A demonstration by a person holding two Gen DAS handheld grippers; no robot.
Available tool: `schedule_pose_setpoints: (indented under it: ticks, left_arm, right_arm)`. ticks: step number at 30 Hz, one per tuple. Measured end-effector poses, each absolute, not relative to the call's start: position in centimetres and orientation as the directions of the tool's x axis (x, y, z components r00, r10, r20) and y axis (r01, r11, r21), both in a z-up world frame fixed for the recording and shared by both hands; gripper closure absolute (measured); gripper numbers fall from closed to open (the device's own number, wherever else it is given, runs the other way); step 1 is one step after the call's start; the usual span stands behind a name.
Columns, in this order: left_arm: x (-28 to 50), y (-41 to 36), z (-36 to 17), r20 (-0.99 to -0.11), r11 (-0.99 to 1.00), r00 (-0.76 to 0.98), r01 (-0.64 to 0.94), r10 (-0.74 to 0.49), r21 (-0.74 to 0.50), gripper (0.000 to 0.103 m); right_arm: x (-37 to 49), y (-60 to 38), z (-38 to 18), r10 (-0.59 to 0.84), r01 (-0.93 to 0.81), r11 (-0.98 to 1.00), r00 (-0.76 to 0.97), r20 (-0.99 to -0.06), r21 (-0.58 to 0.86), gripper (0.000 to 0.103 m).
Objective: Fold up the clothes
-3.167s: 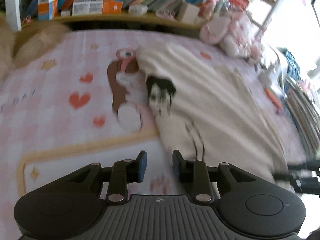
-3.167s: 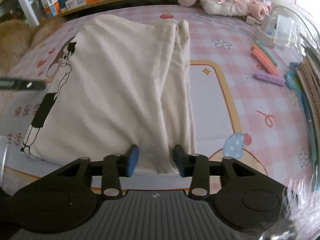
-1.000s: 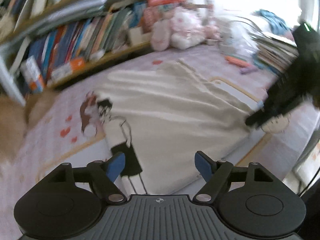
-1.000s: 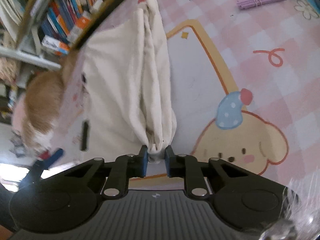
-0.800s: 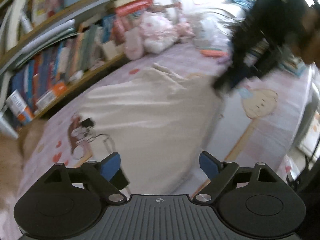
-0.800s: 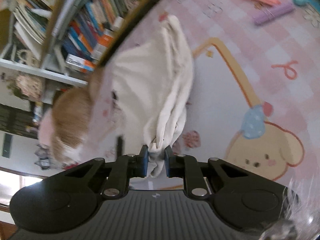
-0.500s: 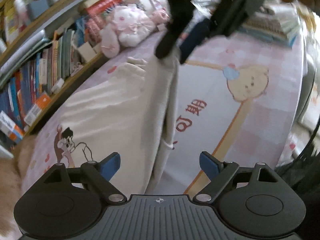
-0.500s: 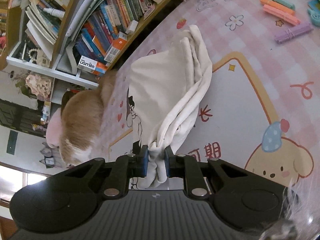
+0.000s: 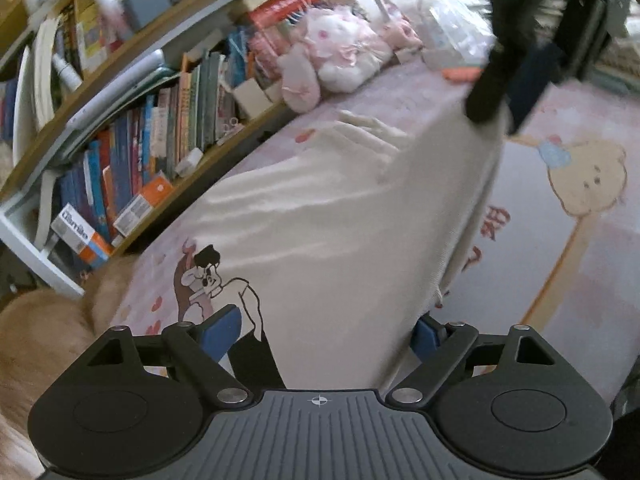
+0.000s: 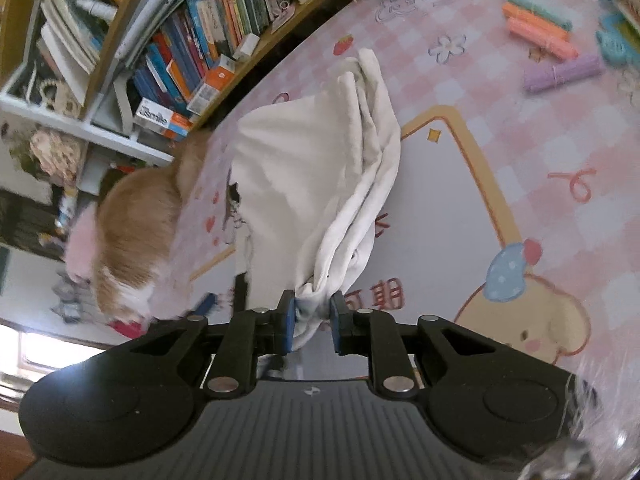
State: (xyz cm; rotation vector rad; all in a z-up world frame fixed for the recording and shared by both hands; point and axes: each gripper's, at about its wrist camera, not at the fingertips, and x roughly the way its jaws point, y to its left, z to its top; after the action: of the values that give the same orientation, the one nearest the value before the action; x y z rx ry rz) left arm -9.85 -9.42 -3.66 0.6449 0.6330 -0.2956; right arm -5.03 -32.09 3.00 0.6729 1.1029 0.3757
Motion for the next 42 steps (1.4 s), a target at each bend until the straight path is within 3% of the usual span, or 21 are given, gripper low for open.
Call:
schedule_pose_setpoints:
  ticks: [2,5,6,9,12,17,20,22,23,24,25,27,29,31,35,42]
  left_arm:
    - [-9.5,-9.2,-3.5,-0.637,0.779,0.768,0.437,-0.063,0.45,0.015]
    - [-9.1,-9.1,-3.2,-0.643,0.79,0.763,0.434,-0.067,0.433,0.015]
    - [-8.9,-9.1,-3.1,-0.643,0.792,0.763,0.434,-0.069,0.43,0.015]
    - [-8.5,-9.0,-2.7,-0.648,0.802,0.758,0.435,-0.079,0.41,0.015]
    - [-7.9,-8.5,-2.2,-0.662,0.822,0.744,0.433,-0.095,0.369,0.015]
    - [-7.1,-8.0,-1.7,-0.679,0.846,0.725,0.429,-0.115,0.316,0.015]
    - [-7.1,-7.9,-1.7,-0.682,0.848,0.722,0.43,-0.118,0.309,0.015]
    - [-7.3,-7.9,-1.9,-0.679,0.844,0.724,0.434,-0.119,0.315,0.015]
    - [-7.5,-7.9,-2.0,-0.679,0.839,0.724,0.44,-0.12,0.321,0.015]
    - [-7.8,-8.0,-2.2,-0.679,0.831,0.724,0.448,-0.12,0.33,0.015]
    - [-8.1,-8.0,-2.4,-0.678,0.821,0.725,0.456,-0.12,0.342,0.015]
    - [-9.1,-8.2,-2.8,-0.68,0.78,0.721,0.498,-0.13,0.379,0.019]
    - [-10.0,-8.7,-3.4,-0.684,0.721,0.721,0.533,-0.113,0.443,0.043]
    - [-10.9,-9.1,-4.3,-0.675,0.641,0.734,0.552,-0.069,0.534,0.058]
    - [-11.7,-8.8,-5.0,-0.648,0.57,0.76,0.551,-0.041,0.61,0.061]
    - [-11.7,-7.3,-5.3,-0.626,0.542,0.779,0.545,-0.044,0.64,0.061]
  right_arm:
    - [-5.2,-31.7,3.6,0.544,-0.011,0.802,0.428,-0.722,0.598,0.073]
    - [-5.8,-30.9,4.5,0.462,-0.131,0.881,0.444,-0.767,0.454,0.047]
    - [-6.2,-30.3,4.8,0.42,-0.195,0.907,0.453,-0.786,0.373,0.039]
    - [-7.6,-28.1,5.0,0.297,-0.407,0.909,0.488,-0.821,0.087,0.028]
    - [-9.5,-25.3,4.4,0.253,-0.601,0.784,0.537,-0.805,-0.155,0.023]
    - [-11.2,-21.8,1.8,0.287,-0.723,0.612,0.58,-0.762,-0.32,0.023]
    - [-11.4,-20.4,-0.2,0.24,-0.709,0.556,0.636,-0.733,-0.433,0.029]
    - [-11.5,-19.9,-1.6,0.189,-0.683,0.499,0.686,-0.703,-0.533,0.05]
    - [-11.5,-19.8,-2.1,0.163,-0.666,0.47,0.711,-0.684,-0.58,0.07]
    - [-11.4,-20.0,-2.1,0.155,-0.66,0.455,0.72,-0.676,-0.598,0.081]
    - [-11.3,-20.1,-1.9,0.162,-0.665,0.457,0.716,-0.679,-0.591,0.086]
    - [-11.1,-20.3,-0.9,0.179,-0.665,0.477,0.714,-0.676,-0.576,0.089]
    - [-10.9,-20.2,0.2,0.188,-0.662,0.483,0.718,-0.67,-0.573,0.089]
    - [-10.4,-20.0,1.2,0.19,-0.66,0.487,0.719,-0.668,-0.572,0.089]
    - [-9.9,-19.9,1.7,0.178,-0.659,0.491,0.717,-0.674,-0.57,0.089]
    - [-10.2,-20.0,0.6,0.156,-0.671,0.469,0.703,-0.694,-0.574,0.089]
